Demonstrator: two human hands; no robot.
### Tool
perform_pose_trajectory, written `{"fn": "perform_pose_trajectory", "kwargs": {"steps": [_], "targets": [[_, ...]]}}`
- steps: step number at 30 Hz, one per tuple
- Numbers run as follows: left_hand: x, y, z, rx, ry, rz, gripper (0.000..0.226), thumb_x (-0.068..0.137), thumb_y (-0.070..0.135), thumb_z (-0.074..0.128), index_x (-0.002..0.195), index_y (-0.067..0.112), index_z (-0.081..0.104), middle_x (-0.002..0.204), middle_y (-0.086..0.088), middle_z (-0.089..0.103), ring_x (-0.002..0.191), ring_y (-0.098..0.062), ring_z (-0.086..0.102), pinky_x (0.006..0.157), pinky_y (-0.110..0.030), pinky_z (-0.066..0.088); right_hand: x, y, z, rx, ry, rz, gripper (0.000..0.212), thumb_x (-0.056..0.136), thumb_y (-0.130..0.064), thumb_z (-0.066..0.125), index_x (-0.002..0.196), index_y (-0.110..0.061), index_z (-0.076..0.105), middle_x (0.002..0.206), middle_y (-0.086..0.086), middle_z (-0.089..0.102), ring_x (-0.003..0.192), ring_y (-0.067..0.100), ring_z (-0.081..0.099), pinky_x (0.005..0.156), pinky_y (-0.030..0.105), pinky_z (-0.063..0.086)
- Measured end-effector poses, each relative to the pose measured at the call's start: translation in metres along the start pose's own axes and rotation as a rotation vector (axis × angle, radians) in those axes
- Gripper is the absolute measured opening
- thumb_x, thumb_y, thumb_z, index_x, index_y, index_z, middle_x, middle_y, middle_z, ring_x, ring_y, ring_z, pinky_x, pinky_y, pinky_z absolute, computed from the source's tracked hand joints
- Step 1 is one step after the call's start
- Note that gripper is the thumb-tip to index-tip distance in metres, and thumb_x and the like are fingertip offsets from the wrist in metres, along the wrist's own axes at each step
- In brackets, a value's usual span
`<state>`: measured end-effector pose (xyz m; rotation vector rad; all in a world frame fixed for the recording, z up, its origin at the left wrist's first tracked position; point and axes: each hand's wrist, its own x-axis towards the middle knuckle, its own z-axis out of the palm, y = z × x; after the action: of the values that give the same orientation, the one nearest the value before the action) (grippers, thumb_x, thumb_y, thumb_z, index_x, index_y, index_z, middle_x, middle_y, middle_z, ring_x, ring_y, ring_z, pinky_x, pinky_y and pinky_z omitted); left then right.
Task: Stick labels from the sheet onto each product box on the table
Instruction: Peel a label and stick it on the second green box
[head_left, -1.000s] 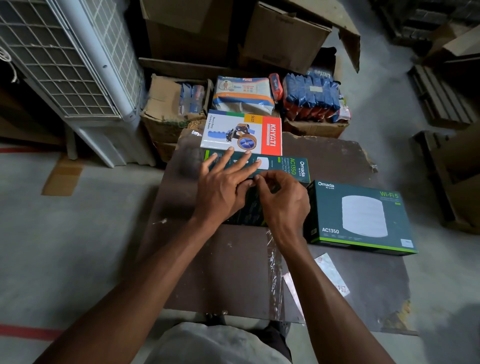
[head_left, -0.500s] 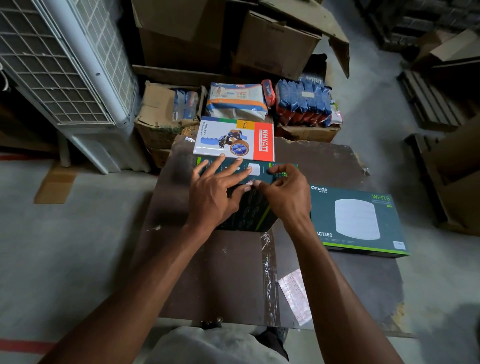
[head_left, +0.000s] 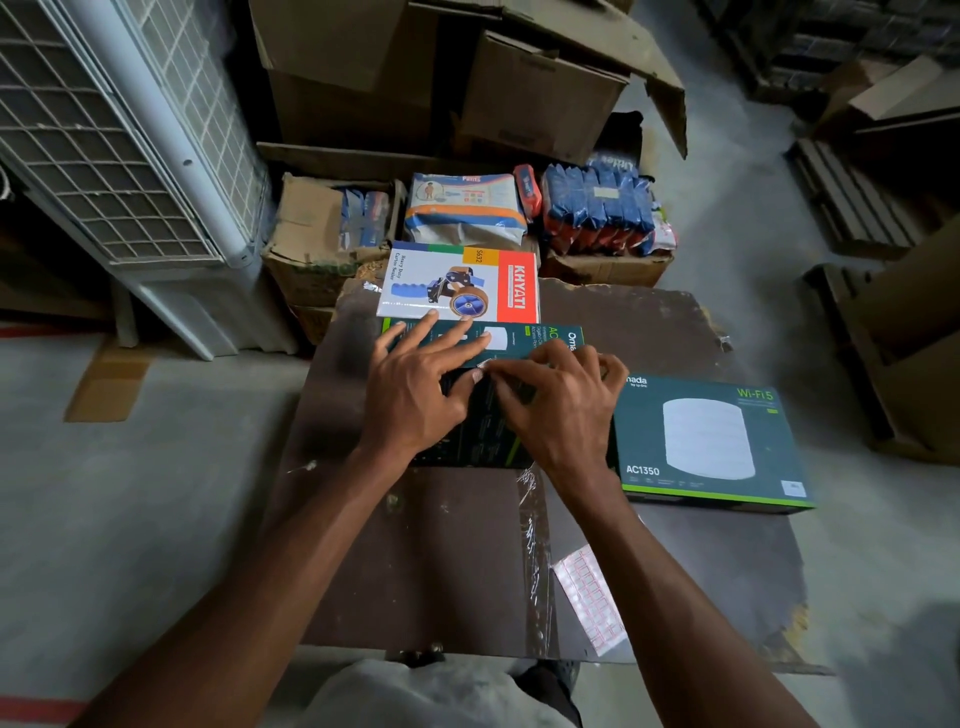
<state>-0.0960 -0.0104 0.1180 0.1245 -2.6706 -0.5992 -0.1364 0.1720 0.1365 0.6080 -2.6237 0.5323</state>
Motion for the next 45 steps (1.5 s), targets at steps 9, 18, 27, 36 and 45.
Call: {"fn": "perform_pose_trajectory", "kwargs": {"steps": [9, 18, 27, 36, 45], "targets": [[-0.003, 0.004, 0.001, 0.002, 0.062, 0.010, 0.037, 0.099, 0.048, 0.051, 0.132, 0.039, 0.065, 0.142, 0.011, 0.059, 0.144, -0.023, 0.044, 0.113, -0.049, 0.033, 0.005, -0.003, 0.005, 0.088, 0.015, -0.110, 0.018, 0.089, -0.041, 0.074, 0.107, -0.039, 0.078, 0.106, -0.007, 0.066, 0.098, 0.026, 0.056, 0.090, 0.049, 0.037], [-0.009, -0.005, 0.003, 0.110, 0.055, 0.112, 0.045, 0.098, 0.037, 0.063, 0.143, 0.036, 0.056, 0.150, 0.010, 0.052, 0.148, -0.023, 0.038, 0.115, -0.052, 0.032, 0.002, 0.010, 0.008, 0.101, -0.001, -0.088, 0.024, 0.091, -0.055, 0.062, 0.108, -0.046, 0.078, 0.119, -0.010, 0.069, 0.104, 0.025, 0.056, 0.086, 0.045, 0.039], [-0.009, -0.005, 0.004, 0.136, 0.071, 0.129, 0.058, 0.091, 0.025, 0.071, 0.146, 0.030, 0.054, 0.152, 0.007, 0.051, 0.147, -0.026, 0.040, 0.115, -0.053, 0.033, 0.011, 0.010, 0.002, 0.028, -0.205, -0.137, 0.066, 0.089, -0.054, 0.072, 0.149, -0.037, 0.049, 0.154, 0.002, 0.051, 0.142, 0.035, 0.040, 0.106, 0.052, 0.034], [-0.025, -0.013, 0.012, 0.112, 0.205, 0.004, 0.068, 0.093, 0.045, 0.068, 0.152, 0.019, 0.045, 0.162, -0.006, 0.037, 0.152, -0.027, 0.028, 0.125, -0.056, 0.015, 0.003, -0.003, 0.014, -0.204, -0.332, -0.179, 0.088, 0.100, -0.042, 0.063, 0.163, -0.041, 0.002, 0.167, 0.017, 0.022, 0.151, 0.059, 0.013, 0.119, 0.072, 0.021], [-0.054, -0.041, 0.030, -0.604, 0.087, -0.548, 0.063, 0.082, 0.073, 0.065, 0.116, 0.022, 0.051, 0.105, -0.003, 0.068, 0.092, -0.021, 0.066, 0.080, -0.046, 0.057, 0.012, -0.012, 0.012, -0.146, -0.410, -0.140, 0.085, 0.102, -0.050, 0.053, 0.159, -0.050, -0.011, 0.169, 0.021, 0.003, 0.150, 0.062, -0.004, 0.119, 0.077, 0.007]]}}
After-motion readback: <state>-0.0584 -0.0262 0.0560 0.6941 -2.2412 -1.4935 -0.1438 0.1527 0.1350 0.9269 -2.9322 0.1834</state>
